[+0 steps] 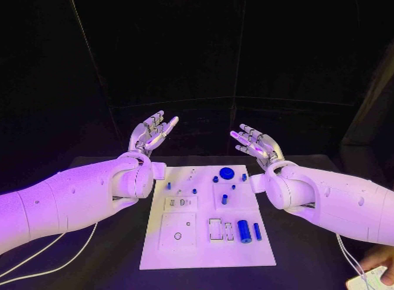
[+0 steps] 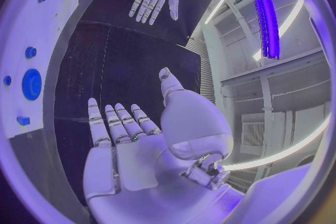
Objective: Assemble the parts on the task board
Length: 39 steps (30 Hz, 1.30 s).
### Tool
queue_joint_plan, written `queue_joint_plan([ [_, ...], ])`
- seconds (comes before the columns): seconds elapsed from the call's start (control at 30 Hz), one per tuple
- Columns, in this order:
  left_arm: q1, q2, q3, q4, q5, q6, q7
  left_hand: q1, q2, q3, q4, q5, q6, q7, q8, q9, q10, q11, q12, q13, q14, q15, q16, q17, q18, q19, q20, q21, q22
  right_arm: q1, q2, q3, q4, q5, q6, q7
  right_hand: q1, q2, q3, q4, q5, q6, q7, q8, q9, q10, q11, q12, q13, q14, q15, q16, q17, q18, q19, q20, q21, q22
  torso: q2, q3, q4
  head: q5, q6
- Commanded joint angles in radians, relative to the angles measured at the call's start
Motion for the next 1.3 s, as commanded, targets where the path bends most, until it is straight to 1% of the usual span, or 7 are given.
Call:
queue_joint_plan([
  [0.03,0.005,0.004,-0.002,-0.008,0.036,0.08,0.068,0.033,0.003,0.002,0.009,0.005,0.022,0.076,0.006,0.003,0.024,0.009,0.005,0.003,0.035,0.007,0.011,0.005,0.018,0.008,0.013,0.008,0.003,0.01,0.01,-0.004,-0.025,-0.103,0.181,-0.045,0.113,0.006,0.011,-0.061,0.001,0.081,0.136,0.016,0.008,0.125,0.034,0.02,0.01,0.155,0.035,0.028,0.014,0.045,0.084,0.006,0.026,0.013,0.0,-0.0001,0.0001,0.0,0.0],
  [0.17,0.005,0.004,-0.002,-0.008,0.036,0.08,0.068,0.037,0.016,0.004,0.006,0.005,0.07,0.093,0.013,0.007,0.084,0.028,0.012,0.008,0.127,0.02,0.035,0.018,0.011,0.045,0.015,0.023,0.013,0.019,0.021,-0.009,-0.05,-0.127,0.228,-0.057,0.191,0.005,0.036,-0.123,-0.011,0.297,0.141,0.058,0.031,0.434,0.031,0.08,0.035,0.482,0.015,0.104,0.04,0.091,0.294,0.005,0.101,0.049,0.0,-0.0001,0.0001,0.0,0.0],
  [0.3,0.005,0.004,-0.002,-0.008,0.036,0.08,0.068,0.03,0.046,-0.016,-0.004,0.002,0.203,0.112,0.037,0.02,0.273,0.069,0.045,0.024,0.368,0.049,0.104,0.049,-0.02,0.215,0.017,0.093,0.05,0.022,0.024,-0.011,-0.058,-0.134,0.242,-0.06,0.226,-0.009,0.051,-0.172,0.026,0.579,0.089,0.114,0.054,0.614,-0.017,0.12,0.036,0.65,-0.032,0.144,0.041,0.134,0.39,0.0,0.154,0.065,0.0,-0.0001,0.0001,0.0,0.0],
  [0.33,0.005,-0.033,-0.002,-0.015,0.037,0.118,0.045,0.033,0.052,-0.022,-0.011,0.001,0.246,0.114,0.044,0.023,0.347,0.071,0.058,0.029,0.404,0.05,0.113,0.051,-0.02,0.287,0.017,0.121,0.064,0.024,0.009,-0.01,-0.103,-0.403,0.196,-0.044,0.226,-0.009,0.053,-0.177,0.025,0.602,0.083,0.115,0.053,0.634,-0.024,0.121,0.034,0.669,-0.038,0.144,0.039,0.136,0.404,-0.003,0.161,0.067,0.013,-0.0048,-0.0009,0.002,0.001],
  [0.7,0.005,-0.107,-0.002,0.067,-0.029,0.146,0.031,0.088,0.108,-0.071,-0.103,0.003,0.632,0.078,0.11,0.04,0.807,-0.015,0.145,0.045,0.808,-0.065,0.219,0.119,0.026,0.815,-0.049,0.319,0.135,0.069,-0.008,-0.009,-0.093,-0.659,0.174,-0.081,0.199,0.005,0.107,-0.255,0.004,0.75,0.06,0.08,0.037,0.82,-0.067,0.077,0.029,0.867,-0.097,0.119,0.034,0.136,0.552,-0.064,0.246,0.086,0.056,-0.0055,0.0052,-0.008,0.014],
  [1.07,0.012,-0.181,-0.002,0.182,-0.153,0.249,-0.022,0.136,0.134,-0.064,-0.17,0.001,0.701,0.047,0.119,0.033,0.912,-0.052,0.144,0.056,0.924,-0.106,0.237,0.196,0.025,0.915,-0.091,0.343,0.138,0.105,-0.021,-0.008,-0.069,-1.048,0.177,-0.219,0.236,-0.035,0.154,-0.257,-0.008,0.817,0.036,0.056,0.038,0.926,-0.104,0.045,0.033,1.082,-0.167,0.148,0.044,0.133,0.724,-0.148,0.455,0.194,0.107,-0.0205,0.0277,-0.029,0.028],
  [1.3,0.014,-0.196,-0.002,0.216,-0.14,0.271,-0.045,0.145,0.137,-0.062,-0.184,0.001,0.7,0.048,0.112,0.032,0.915,-0.052,0.135,0.056,0.929,-0.107,0.236,0.209,0.024,0.921,-0.093,0.341,0.137,0.117,0.004,-0.007,-0.064,-1.318,0.213,-0.356,0.212,-0.052,0.157,-0.253,-0.069,0.837,0.018,0.048,0.038,0.95,-0.127,0.034,0.031,1.239,-0.201,0.228,0.061,0.134,0.769,-0.185,0.596,0.279,0.13,-0.0225,0.0332,-0.031,0.03],
])
